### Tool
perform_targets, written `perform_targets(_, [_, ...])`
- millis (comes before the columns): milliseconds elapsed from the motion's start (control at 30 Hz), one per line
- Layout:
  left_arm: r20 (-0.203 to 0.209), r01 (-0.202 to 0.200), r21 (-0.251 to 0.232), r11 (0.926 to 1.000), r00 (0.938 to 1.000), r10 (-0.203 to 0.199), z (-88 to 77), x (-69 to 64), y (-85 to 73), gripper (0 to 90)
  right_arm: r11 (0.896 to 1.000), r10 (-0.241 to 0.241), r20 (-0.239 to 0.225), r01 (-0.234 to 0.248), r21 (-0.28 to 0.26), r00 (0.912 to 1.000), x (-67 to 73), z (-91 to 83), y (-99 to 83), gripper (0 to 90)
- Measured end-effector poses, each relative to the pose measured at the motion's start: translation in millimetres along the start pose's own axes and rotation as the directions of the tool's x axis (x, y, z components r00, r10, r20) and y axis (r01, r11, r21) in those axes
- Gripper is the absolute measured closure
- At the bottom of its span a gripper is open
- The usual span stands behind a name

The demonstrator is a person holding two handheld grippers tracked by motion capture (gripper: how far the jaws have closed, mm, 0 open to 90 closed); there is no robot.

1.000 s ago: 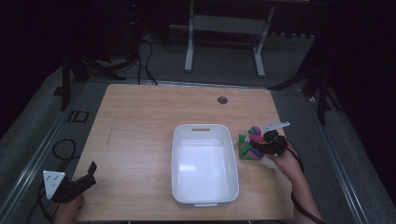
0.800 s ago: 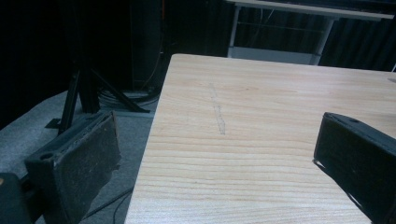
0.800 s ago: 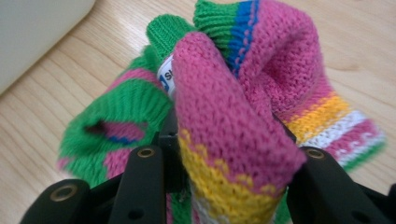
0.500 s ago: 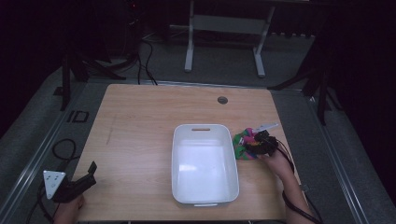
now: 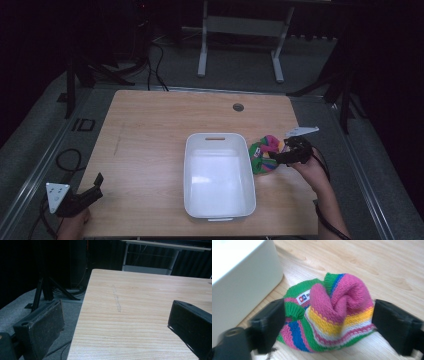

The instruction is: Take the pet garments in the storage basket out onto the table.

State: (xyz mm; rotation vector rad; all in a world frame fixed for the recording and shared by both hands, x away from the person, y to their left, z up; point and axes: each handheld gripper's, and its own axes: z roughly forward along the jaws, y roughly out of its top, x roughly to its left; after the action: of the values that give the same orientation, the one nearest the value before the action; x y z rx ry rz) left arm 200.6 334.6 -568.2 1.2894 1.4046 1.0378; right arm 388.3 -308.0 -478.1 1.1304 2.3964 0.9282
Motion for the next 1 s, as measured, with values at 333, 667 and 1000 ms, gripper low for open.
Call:
perform_targets(333, [-0.001,0.000,0.000,1.0000,1.0000,0.000,0.0,-0.4,-0.1,0.9,0.993,0.091,0.072,-0.085,-0.082,0.9932,-15.5,-26.2,-27.1,12.2])
perform_targets(667, [-0.001,0.001,-0.001,1.0000,1.0000,-0.001,-0.1,0.0,0.0,0.9,0.972,0.185,0.128,-0.162,-0.173,0.9743,-20.8,-35.5,-72.2,12.2])
perform_targets(1000, [-0.003,0.001,-0.002,1.0000,1.0000,-0.001,-0.2,-0.3,-0.1,0.9,0.952,0.231,0.171,-0.187,-0.241,0.9576,-12.4,-34.5,-116.7,12.2])
